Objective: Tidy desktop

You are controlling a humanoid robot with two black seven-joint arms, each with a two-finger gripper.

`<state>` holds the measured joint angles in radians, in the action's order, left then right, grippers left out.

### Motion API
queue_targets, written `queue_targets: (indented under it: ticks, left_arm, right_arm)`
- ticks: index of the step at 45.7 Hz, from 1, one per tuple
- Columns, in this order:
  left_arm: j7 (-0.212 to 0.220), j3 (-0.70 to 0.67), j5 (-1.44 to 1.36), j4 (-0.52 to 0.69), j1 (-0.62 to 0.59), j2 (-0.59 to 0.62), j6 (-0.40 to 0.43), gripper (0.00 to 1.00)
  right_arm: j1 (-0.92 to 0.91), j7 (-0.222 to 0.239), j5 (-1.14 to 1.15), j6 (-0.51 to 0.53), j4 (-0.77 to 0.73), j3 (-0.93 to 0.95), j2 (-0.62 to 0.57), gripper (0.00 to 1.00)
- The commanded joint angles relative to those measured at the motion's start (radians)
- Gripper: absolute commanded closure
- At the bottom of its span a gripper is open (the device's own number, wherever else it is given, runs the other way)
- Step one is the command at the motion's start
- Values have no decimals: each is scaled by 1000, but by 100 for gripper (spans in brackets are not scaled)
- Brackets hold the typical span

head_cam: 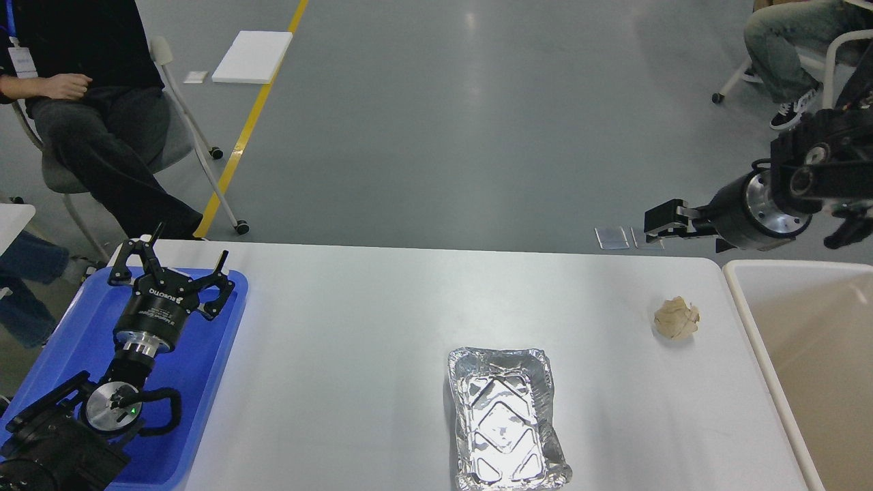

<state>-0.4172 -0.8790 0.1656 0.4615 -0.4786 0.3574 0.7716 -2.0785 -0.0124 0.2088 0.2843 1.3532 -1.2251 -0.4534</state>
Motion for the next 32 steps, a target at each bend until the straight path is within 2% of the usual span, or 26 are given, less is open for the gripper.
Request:
queue_targets:
  ticks: [1,16,32]
  left_arm:
    - [0,0,0,0,0,0,0,1]
    - [0,0,0,0,0,0,0,1]
    - [1,0,0,0,0,0,0,1]
  right_arm:
    - [-74,0,6,182,32,6,48,0]
    - [-149,0,6,326,46,111,64,0]
    - [-144,0,4,380,44,85,71,0]
